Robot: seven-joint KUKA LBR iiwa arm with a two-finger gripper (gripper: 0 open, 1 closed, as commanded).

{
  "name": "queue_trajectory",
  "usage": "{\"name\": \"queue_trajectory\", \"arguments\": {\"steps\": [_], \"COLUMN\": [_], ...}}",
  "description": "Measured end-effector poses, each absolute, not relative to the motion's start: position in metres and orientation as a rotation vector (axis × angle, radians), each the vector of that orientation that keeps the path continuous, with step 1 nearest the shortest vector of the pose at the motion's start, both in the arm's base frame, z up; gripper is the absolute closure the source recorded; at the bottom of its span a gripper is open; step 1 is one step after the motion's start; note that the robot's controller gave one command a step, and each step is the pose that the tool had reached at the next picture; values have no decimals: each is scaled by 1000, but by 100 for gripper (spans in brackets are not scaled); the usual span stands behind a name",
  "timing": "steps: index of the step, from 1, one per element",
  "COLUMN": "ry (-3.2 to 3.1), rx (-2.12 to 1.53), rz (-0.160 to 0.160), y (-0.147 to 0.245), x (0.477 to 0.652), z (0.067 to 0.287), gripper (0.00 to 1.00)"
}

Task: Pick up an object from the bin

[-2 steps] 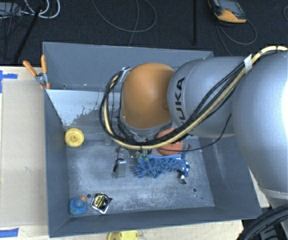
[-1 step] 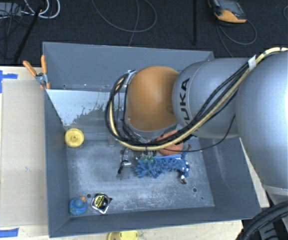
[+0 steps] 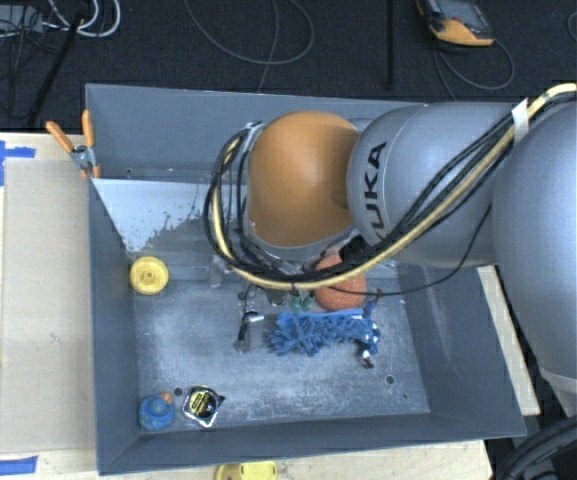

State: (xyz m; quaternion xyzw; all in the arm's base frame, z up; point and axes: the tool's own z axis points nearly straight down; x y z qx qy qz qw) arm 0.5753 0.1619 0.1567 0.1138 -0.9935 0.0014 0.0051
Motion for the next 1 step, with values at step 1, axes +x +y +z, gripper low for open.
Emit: {"name": "queue_trajectory", "arguments": {"steps": [1], "ry": [-3136], "rx": [291], "rz": [-8], "y": [139], "x": [569], "z": [169], "gripper": [0]}}
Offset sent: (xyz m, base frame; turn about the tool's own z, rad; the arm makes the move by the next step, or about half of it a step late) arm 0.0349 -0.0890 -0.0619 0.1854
